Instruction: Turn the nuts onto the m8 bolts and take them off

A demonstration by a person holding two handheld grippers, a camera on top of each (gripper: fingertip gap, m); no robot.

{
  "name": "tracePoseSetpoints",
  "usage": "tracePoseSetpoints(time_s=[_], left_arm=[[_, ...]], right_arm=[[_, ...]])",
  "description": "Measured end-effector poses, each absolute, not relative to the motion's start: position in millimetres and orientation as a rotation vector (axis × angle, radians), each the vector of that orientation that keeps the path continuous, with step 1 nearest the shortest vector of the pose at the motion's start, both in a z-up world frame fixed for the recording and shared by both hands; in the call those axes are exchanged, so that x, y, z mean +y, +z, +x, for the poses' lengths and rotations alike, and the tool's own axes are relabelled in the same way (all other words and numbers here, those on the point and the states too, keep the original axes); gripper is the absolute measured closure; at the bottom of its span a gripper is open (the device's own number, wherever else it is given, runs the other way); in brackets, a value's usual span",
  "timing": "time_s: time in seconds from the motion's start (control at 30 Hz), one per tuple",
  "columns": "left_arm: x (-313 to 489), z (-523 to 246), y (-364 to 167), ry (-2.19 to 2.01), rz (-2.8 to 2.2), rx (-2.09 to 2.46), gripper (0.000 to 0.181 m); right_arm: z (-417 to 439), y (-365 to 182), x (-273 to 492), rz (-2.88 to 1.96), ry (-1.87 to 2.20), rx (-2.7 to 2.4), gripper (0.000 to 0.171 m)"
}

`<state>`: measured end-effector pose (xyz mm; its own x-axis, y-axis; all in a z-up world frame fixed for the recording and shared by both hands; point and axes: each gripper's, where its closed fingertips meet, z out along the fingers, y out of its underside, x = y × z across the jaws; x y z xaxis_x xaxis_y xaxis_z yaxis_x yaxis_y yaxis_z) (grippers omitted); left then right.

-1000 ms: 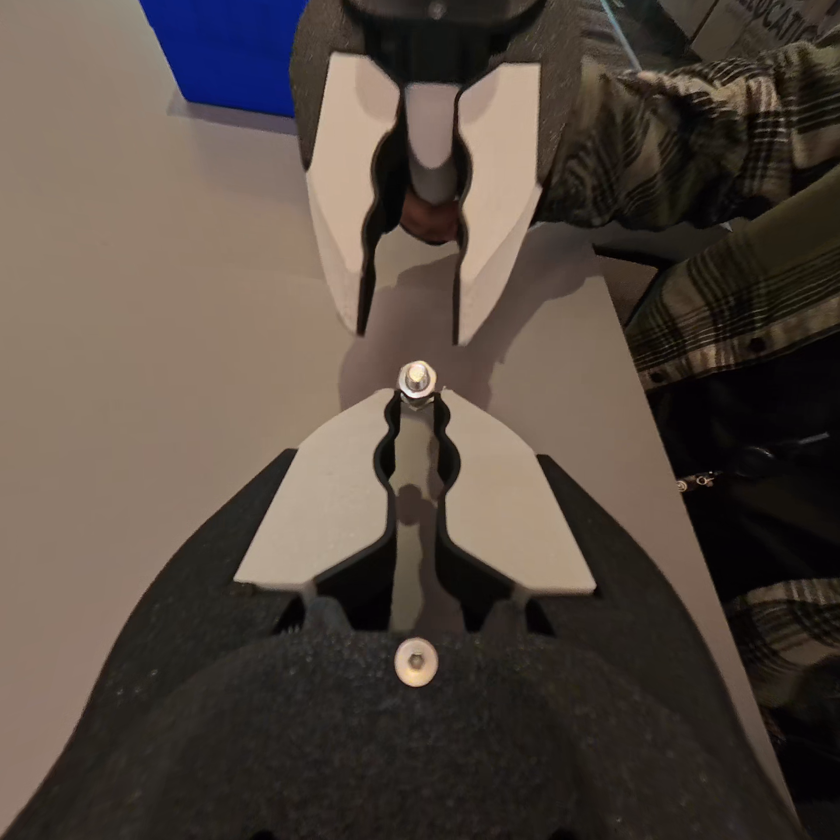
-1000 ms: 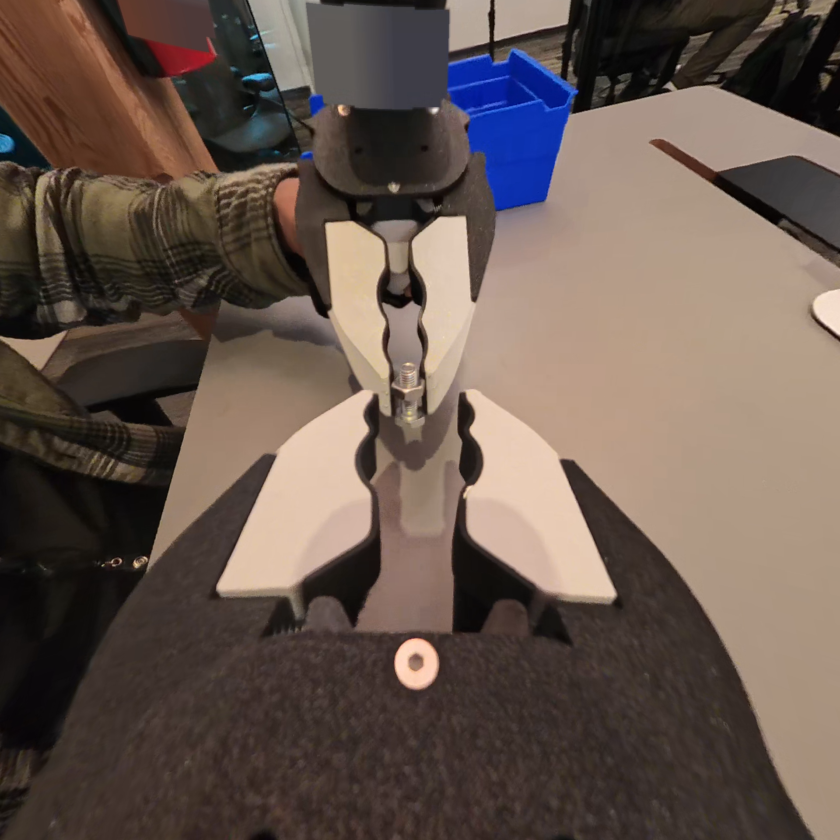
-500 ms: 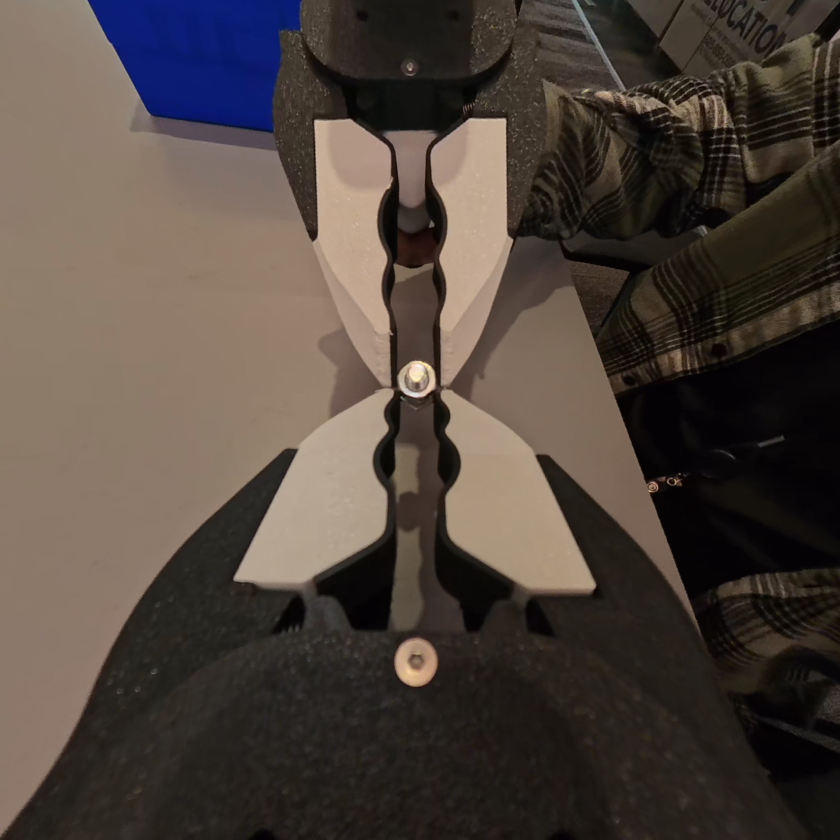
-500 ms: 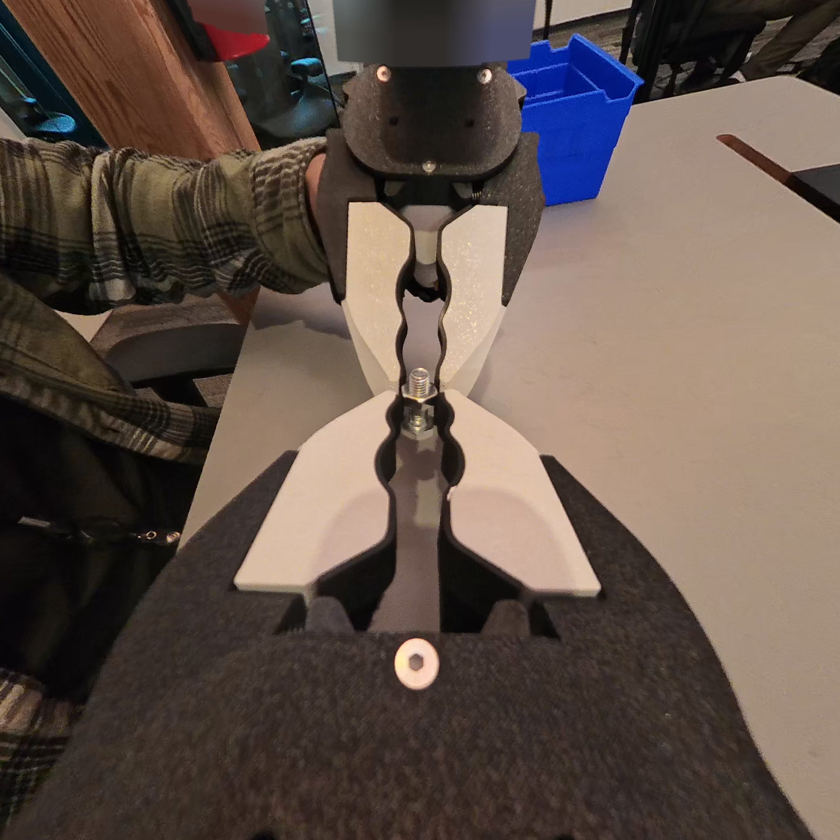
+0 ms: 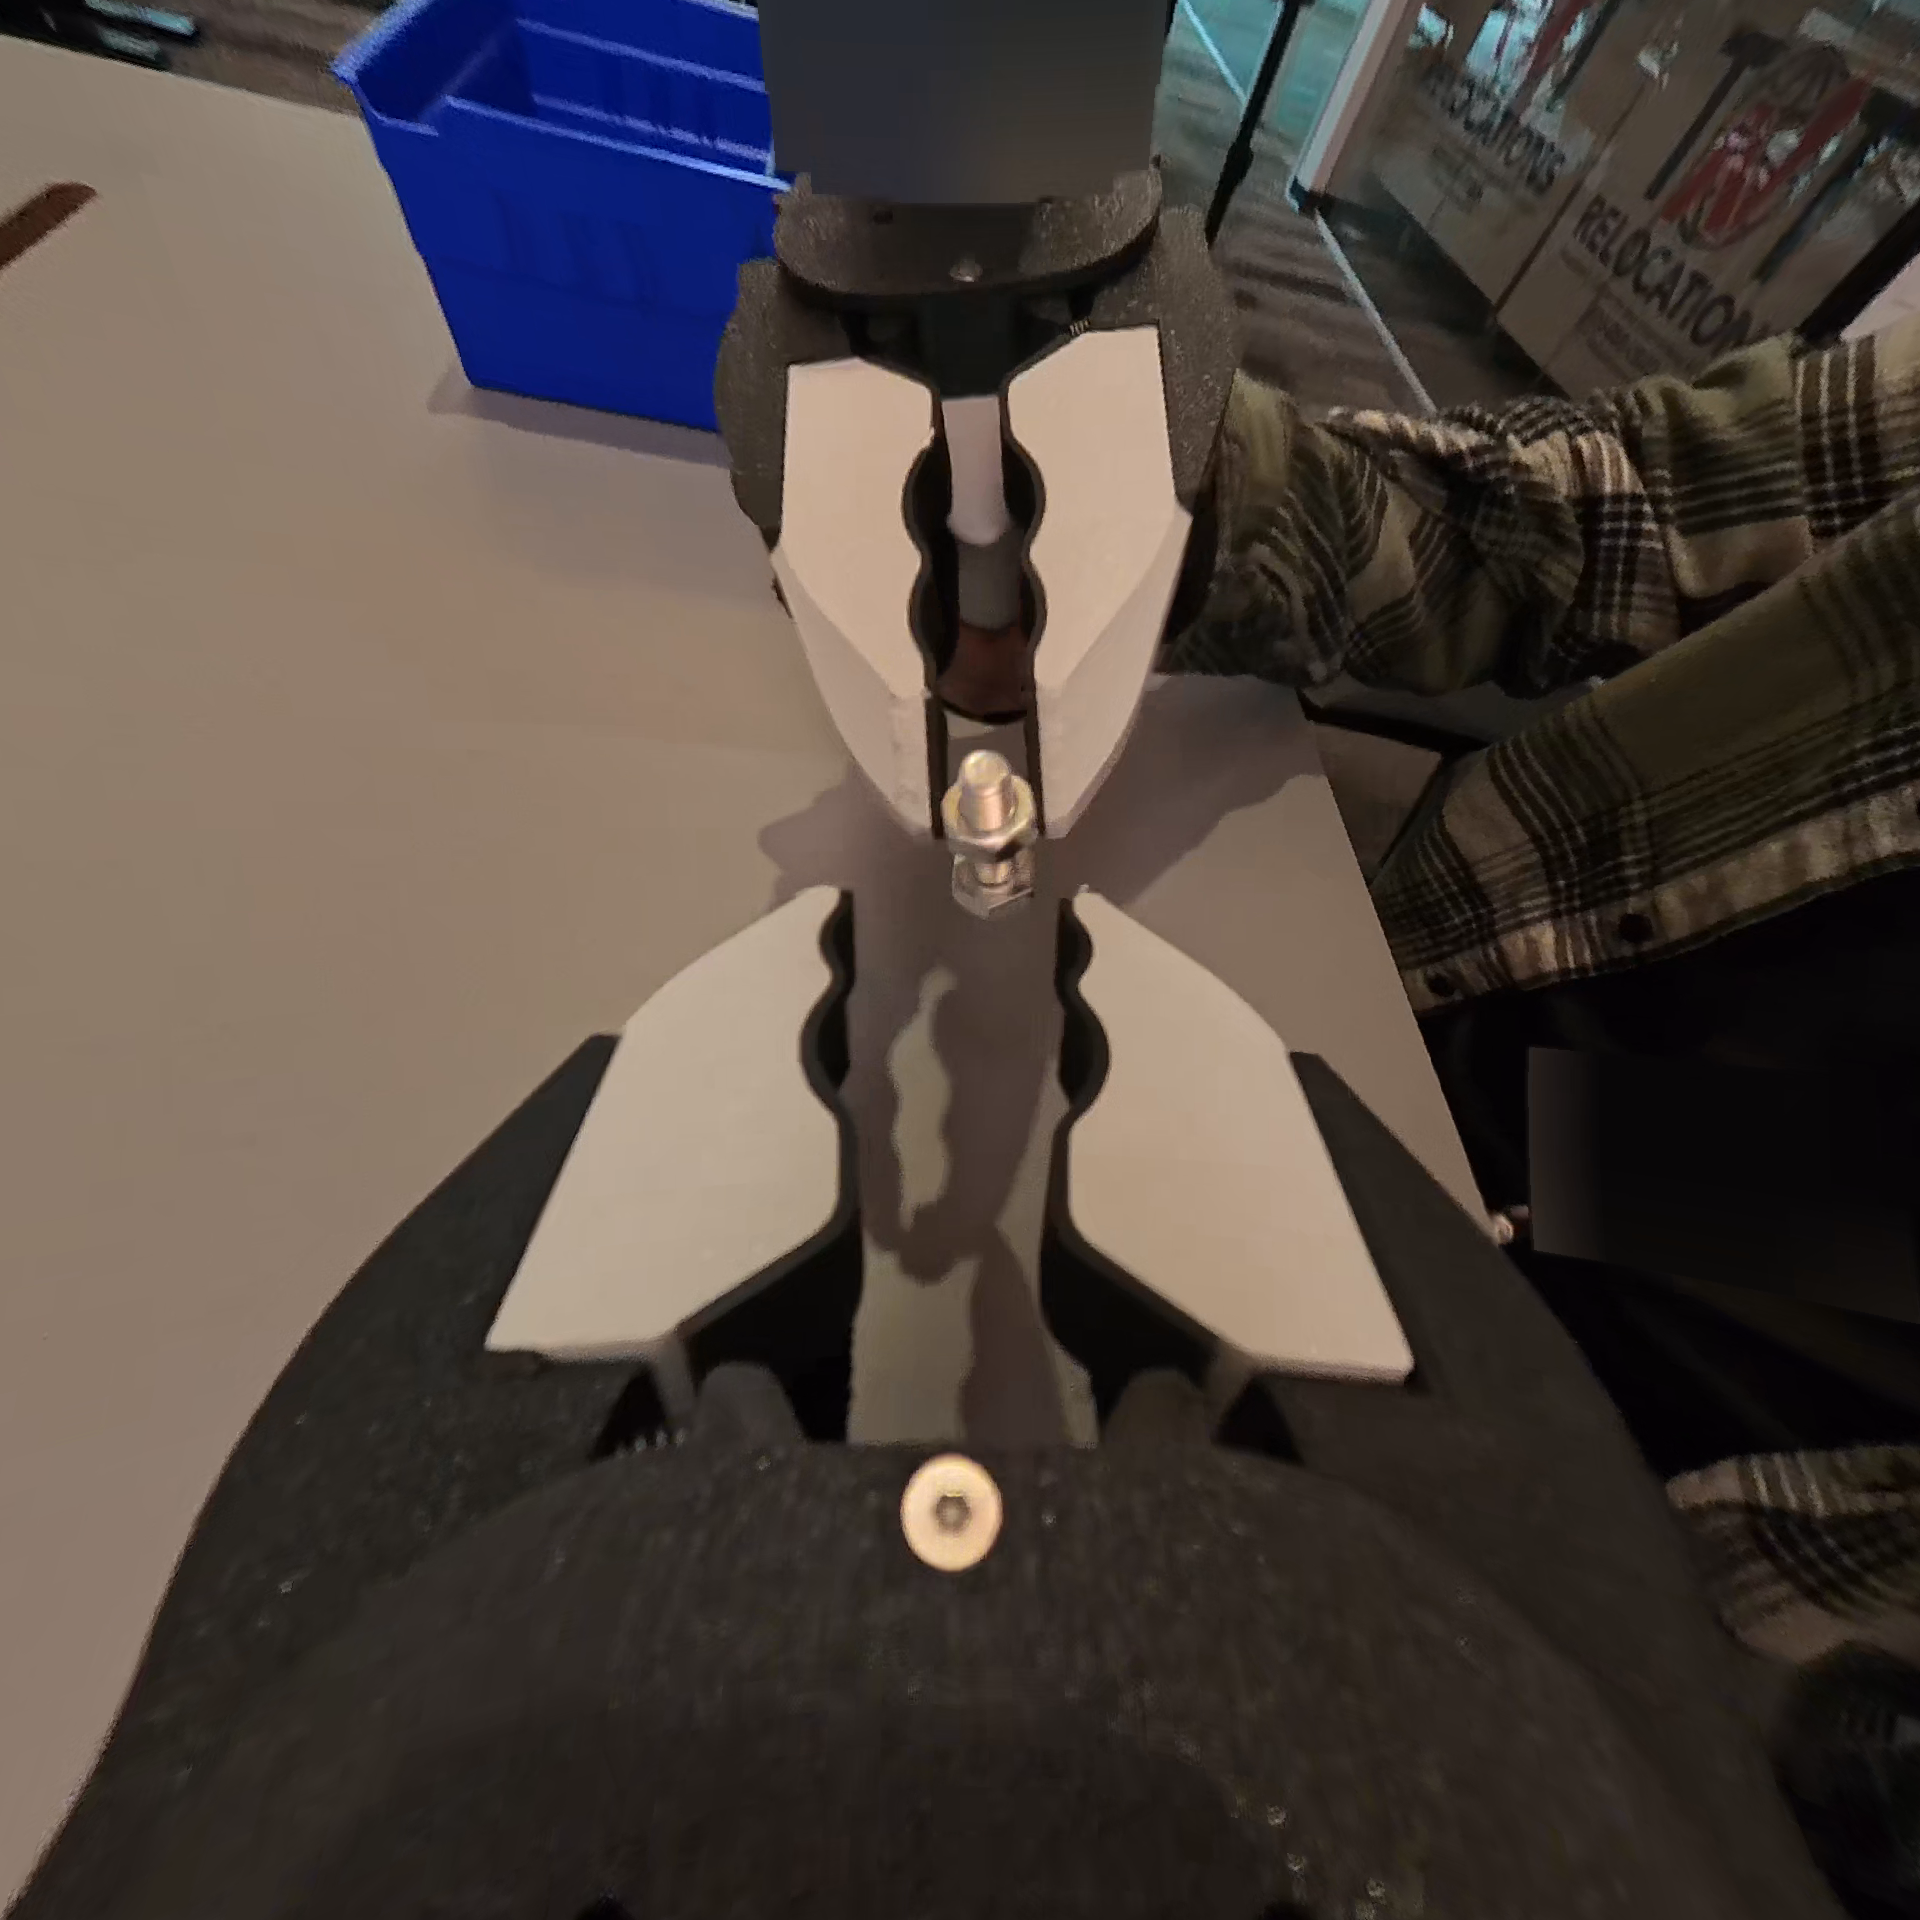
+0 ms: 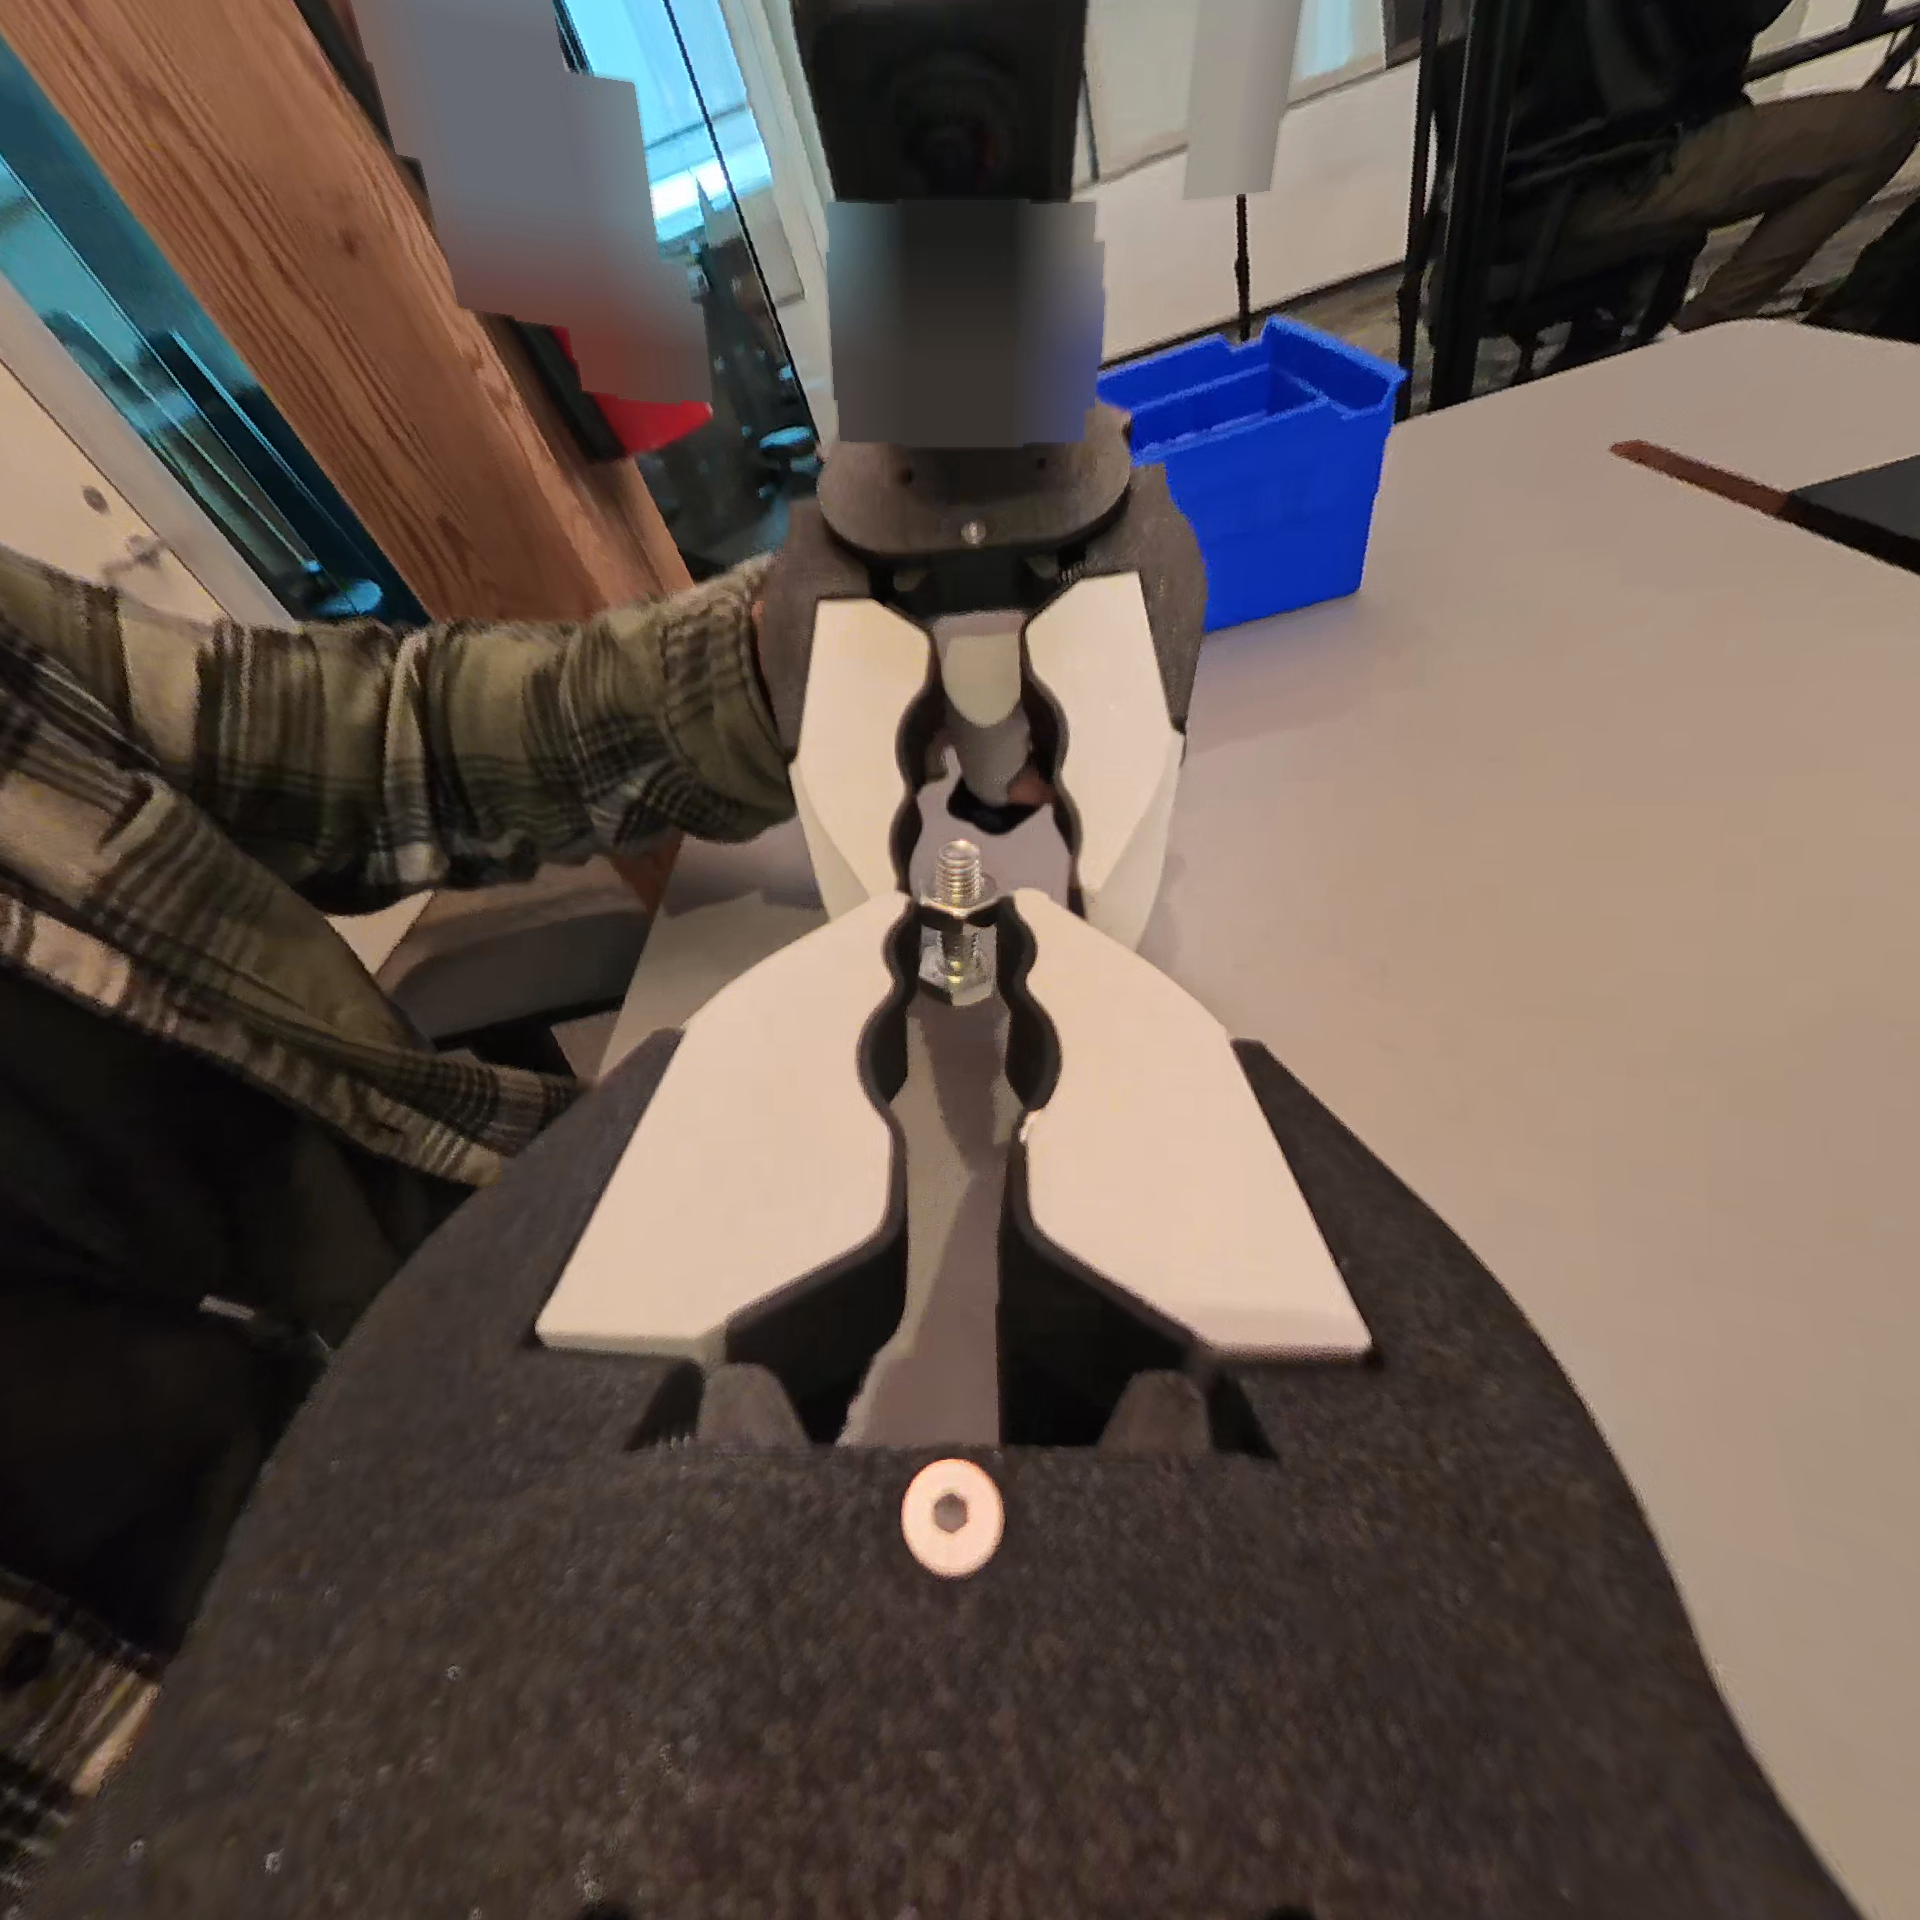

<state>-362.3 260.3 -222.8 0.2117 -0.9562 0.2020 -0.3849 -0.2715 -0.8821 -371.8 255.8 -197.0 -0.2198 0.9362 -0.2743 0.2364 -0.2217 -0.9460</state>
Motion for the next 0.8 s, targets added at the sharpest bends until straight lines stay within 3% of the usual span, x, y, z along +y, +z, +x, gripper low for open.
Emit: tracePoseSetpoints(time_s=[0.13,0.6,0.8], left_arm=[[265,-358,-209,-1.132,-1.662,1.105,0.136],[269,-354,-190,-1.324,-1.443,0.915,0.151],[265,-355,-190,-1.327,-1.418,0.94,0.167]], right_arm=[[-370,-180,258,-1.371,1.623,-1.312,0.158],[-373,-173,269,-1.317,1.602,-1.24,0.158],[-375,-172,268,-1.311,1.623,-1.245,0.158]])
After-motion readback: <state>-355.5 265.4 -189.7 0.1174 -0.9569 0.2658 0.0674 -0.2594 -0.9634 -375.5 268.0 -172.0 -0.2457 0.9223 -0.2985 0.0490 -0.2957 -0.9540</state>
